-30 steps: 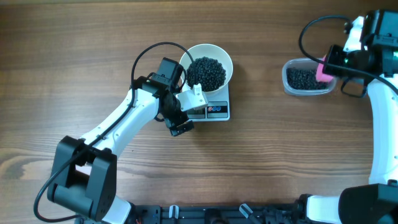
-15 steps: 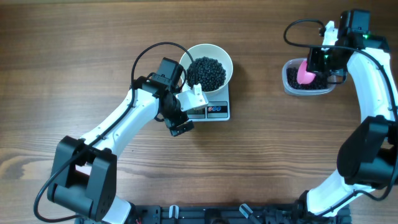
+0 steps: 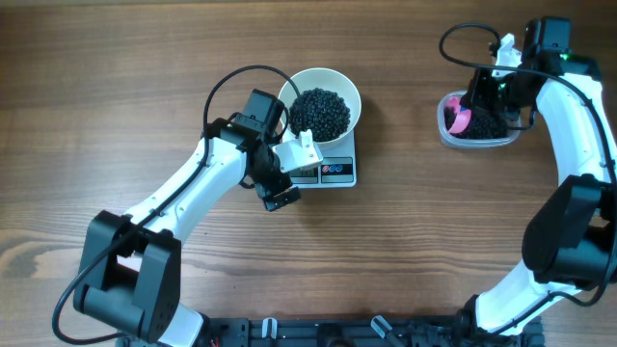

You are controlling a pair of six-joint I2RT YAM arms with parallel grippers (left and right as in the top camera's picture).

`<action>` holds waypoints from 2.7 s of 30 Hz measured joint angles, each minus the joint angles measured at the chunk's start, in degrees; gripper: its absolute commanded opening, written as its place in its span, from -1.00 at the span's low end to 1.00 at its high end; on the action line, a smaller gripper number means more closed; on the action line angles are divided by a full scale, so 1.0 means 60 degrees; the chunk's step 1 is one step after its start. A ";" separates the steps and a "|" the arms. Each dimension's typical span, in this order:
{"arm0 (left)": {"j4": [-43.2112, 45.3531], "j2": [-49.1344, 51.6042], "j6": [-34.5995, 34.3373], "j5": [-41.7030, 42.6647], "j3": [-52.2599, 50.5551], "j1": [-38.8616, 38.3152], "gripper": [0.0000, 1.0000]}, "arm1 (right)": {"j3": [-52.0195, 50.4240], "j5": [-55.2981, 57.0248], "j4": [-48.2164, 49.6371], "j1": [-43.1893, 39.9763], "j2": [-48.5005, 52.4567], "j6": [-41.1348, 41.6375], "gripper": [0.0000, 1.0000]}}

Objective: Scoop item into bowl and weigh 150g on scale
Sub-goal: 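Scoop a small amount of beans with the right gripper, then carry the scoop with the right gripper over the bowl, then tip a few beans from the scoop into the bowl with the right gripper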

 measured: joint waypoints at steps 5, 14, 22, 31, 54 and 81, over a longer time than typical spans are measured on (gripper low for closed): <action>-0.0004 0.0000 0.0000 0.0000 0.0000 0.0000 1.00 | 0.0000 -0.0047 -0.0200 -0.0466 0.0000 0.0033 -0.92; -0.0004 0.0000 0.0000 0.0000 0.0000 0.0000 1.00 | 0.0004 -0.1031 0.0029 -0.1413 -0.0004 -0.0109 -0.91; 0.0000 0.0000 0.0000 0.0000 0.0000 0.0000 1.00 | 0.0259 -0.1778 0.0189 -0.1508 -0.0940 -0.0375 -0.91; 0.0000 0.0004 -0.0004 0.0000 0.0000 0.0000 1.00 | 0.0357 -0.5431 0.3340 -0.0047 -0.1104 -0.0146 -0.91; -0.0004 0.0004 0.0000 0.0004 0.0000 0.0000 1.00 | 0.0361 -0.1672 0.3865 0.4105 -0.1104 -0.2379 -0.91; -0.0004 0.0004 0.0000 0.0000 0.0000 0.0000 1.00 | 0.0361 -0.1934 0.3734 0.4105 -0.1104 -0.3126 -0.91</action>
